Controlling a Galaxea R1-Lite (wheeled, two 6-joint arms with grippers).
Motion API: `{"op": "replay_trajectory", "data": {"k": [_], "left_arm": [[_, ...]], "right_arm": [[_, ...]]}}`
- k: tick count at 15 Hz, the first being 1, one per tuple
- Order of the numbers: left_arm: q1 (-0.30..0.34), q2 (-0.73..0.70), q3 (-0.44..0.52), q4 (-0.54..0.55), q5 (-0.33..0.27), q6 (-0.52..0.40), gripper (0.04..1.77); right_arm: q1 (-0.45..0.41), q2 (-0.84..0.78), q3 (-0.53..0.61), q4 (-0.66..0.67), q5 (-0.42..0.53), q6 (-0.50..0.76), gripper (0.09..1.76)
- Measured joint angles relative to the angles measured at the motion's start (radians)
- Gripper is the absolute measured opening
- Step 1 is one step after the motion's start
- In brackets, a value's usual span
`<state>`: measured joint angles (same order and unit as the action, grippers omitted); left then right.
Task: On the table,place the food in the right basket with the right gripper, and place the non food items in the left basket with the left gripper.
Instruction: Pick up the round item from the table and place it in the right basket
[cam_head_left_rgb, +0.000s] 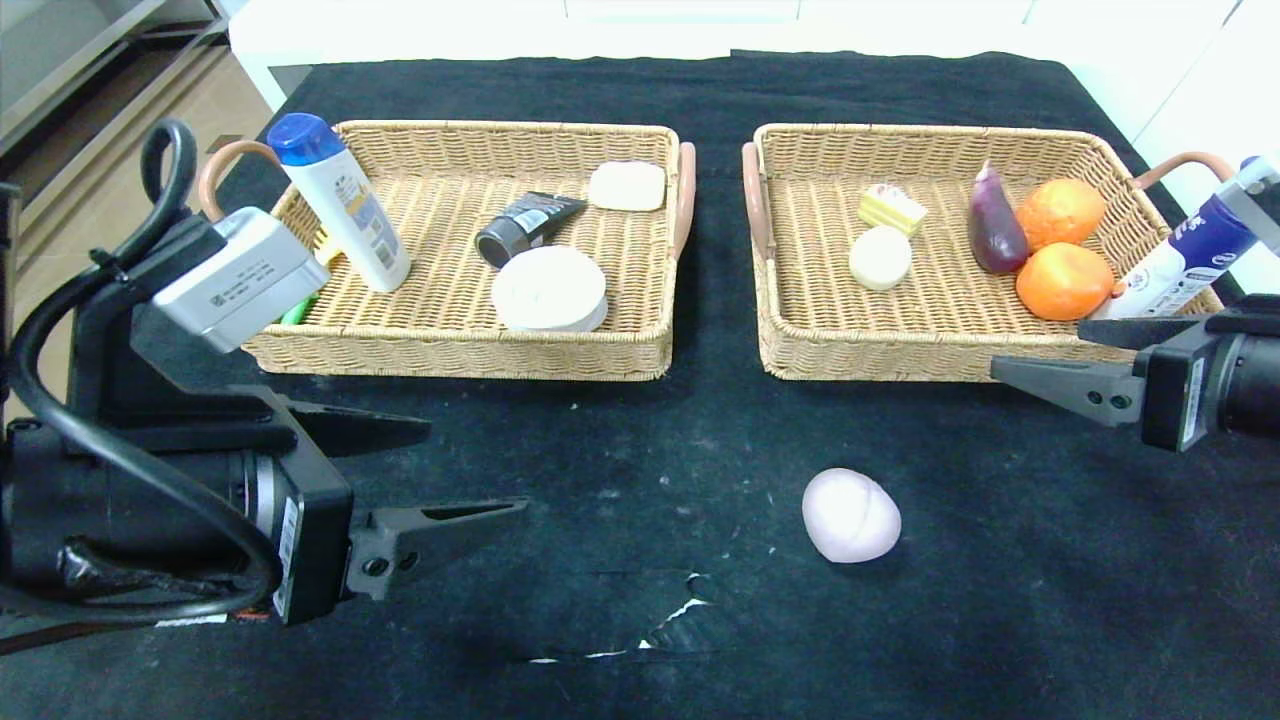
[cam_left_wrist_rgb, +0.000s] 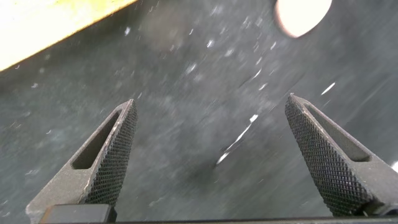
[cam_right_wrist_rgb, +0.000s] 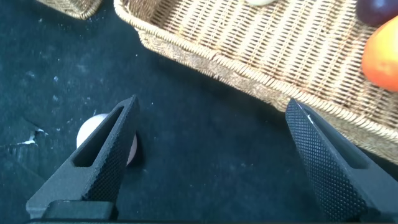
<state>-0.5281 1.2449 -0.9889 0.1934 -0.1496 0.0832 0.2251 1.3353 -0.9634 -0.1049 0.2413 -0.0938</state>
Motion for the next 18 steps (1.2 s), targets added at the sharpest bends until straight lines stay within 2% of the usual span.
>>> {"op": "replay_trajectory", "data": {"k": [12,15,18], "left_arm": [[0.01,-0.036,0.044,-0.004,0.001,0.069,1.72],[0.011,-0.039,0.053,-0.009,0.005,0.09,1.72],[0.014,-0.051,0.065,-0.055,0.007,0.093,1.72]], "right_arm": [[0.001,-0.002,0.004,0.003,0.0,-0.002,1.71],[0.019,-0.002,0.004,0.011,-0.001,-0.03,1.71],[0.075,0.0,0.011,0.021,-0.034,-0.031,1.71]]}}
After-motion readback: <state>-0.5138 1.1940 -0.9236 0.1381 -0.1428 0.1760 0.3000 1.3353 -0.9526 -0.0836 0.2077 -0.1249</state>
